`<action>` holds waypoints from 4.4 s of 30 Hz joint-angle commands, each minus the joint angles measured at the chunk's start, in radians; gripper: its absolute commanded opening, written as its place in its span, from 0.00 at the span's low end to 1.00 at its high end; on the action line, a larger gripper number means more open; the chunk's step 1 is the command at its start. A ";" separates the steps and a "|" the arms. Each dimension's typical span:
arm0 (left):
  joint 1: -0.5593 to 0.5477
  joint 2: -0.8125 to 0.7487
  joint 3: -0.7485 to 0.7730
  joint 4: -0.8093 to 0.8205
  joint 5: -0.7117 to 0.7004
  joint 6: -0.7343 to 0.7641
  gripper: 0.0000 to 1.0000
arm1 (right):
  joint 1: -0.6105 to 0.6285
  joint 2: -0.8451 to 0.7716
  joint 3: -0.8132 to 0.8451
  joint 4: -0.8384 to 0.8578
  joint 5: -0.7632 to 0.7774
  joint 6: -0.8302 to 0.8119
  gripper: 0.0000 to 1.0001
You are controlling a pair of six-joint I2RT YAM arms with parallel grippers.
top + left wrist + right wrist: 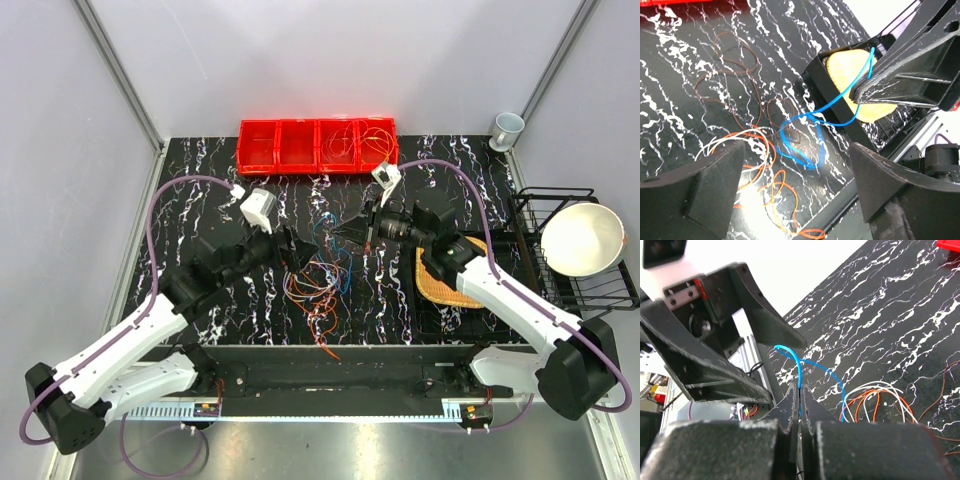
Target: Untangle the cables
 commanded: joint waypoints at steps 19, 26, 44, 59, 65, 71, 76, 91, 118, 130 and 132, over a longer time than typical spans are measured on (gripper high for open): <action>-0.109 0.085 -0.040 0.266 -0.235 0.066 0.84 | 0.006 0.082 0.101 0.032 0.015 0.068 0.00; -0.146 0.141 -0.022 0.289 -0.275 0.076 0.82 | 0.008 0.095 0.101 0.046 0.009 0.085 0.00; -0.242 0.274 0.067 0.237 -0.605 0.091 0.67 | 0.008 0.102 0.098 0.055 0.001 0.100 0.00; -0.255 0.266 0.078 0.134 -0.755 0.046 0.78 | 0.006 0.092 0.101 0.049 0.005 0.098 0.00; -0.256 0.286 0.067 0.198 -0.726 0.060 0.71 | 0.008 0.089 0.099 0.051 0.005 0.105 0.00; -0.259 0.315 0.077 0.251 -0.688 0.070 0.66 | 0.008 0.093 0.096 0.058 0.004 0.114 0.00; -0.265 0.329 0.086 0.258 -0.678 0.074 0.68 | 0.008 0.093 0.093 0.063 0.004 0.115 0.00; -0.276 0.202 -0.008 0.315 -0.620 0.120 0.72 | 0.008 0.093 0.110 0.023 0.013 0.071 0.00; -0.276 0.271 0.003 0.373 -0.665 0.169 0.00 | 0.008 0.108 0.130 0.016 -0.025 0.092 0.00; -0.275 0.205 0.003 0.355 -0.681 0.165 0.00 | 0.008 0.087 0.156 -0.107 0.102 0.037 0.54; -0.273 0.202 0.020 0.338 -0.692 0.166 0.00 | 0.008 0.085 0.154 -0.126 0.137 0.033 0.71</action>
